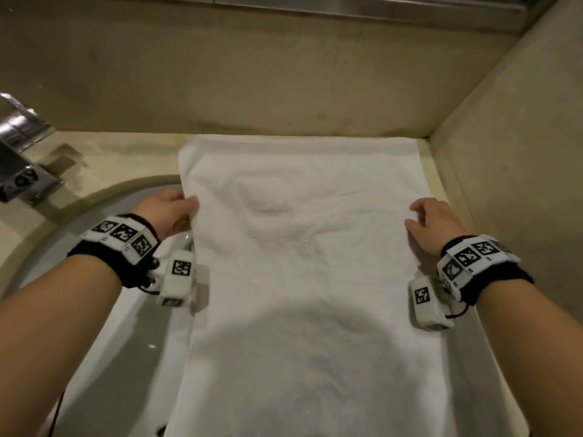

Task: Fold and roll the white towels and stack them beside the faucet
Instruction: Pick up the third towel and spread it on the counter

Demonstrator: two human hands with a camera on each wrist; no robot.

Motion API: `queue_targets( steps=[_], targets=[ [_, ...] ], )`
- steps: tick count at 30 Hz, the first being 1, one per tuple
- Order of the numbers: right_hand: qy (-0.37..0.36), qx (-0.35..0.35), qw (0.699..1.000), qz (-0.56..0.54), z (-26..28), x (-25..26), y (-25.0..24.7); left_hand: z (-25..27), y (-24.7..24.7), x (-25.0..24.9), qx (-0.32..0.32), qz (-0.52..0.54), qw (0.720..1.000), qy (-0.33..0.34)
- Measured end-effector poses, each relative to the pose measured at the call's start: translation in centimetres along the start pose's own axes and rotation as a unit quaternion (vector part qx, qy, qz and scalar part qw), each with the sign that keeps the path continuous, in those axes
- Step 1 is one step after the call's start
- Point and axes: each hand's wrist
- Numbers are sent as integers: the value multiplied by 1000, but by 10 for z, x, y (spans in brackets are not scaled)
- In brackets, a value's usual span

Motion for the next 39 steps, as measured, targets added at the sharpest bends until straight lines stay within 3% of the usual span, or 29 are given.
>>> queue_targets(
  steps=[3,7,11,14,17,22,24,27,29,32,36,39],
  targets=[
    [16,4,1000,5,-5,4,-1,-11,13,-33,-31,-1,998,61],
    [42,0,999,1,-12,8,1,-39,18,-62,-118,-147,968,163],
    [51,-1,999,3,-16,2,2,-63,0,-73,-186,-219,947,145],
    [54,-4,999,4,-17,-1,3,-73,-8,-70,-179,-271,937,128],
    [55,-4,998,0,-15,-1,2,-71,-4,-70,-181,-335,909,167],
    [20,-29,998,-42,10,-7,-11,-47,-6,-71,-205,-299,911,198],
    [8,-47,996,-74,35,-12,-20,-23,-6,-60,-165,-305,908,233],
    [-6,-29,997,-72,82,-25,-32,33,3,-33,-19,-359,884,300],
    [-6,-18,998,-54,119,-37,-37,77,10,-12,97,-394,846,345],
    [18,-26,999,-31,181,-62,-34,142,9,24,228,-466,759,394],
    [79,4,997,10,252,-100,-8,213,-10,80,282,-554,662,419],
    [108,20,993,33,276,-115,11,250,-22,121,274,-604,620,419]
  ],
)
Point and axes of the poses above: each hand's wrist, its own z-axis away from the middle knuckle, its own y-axis out of the palm, x = y × z, and after that the axes turned 12 degrees about -x, right-handed
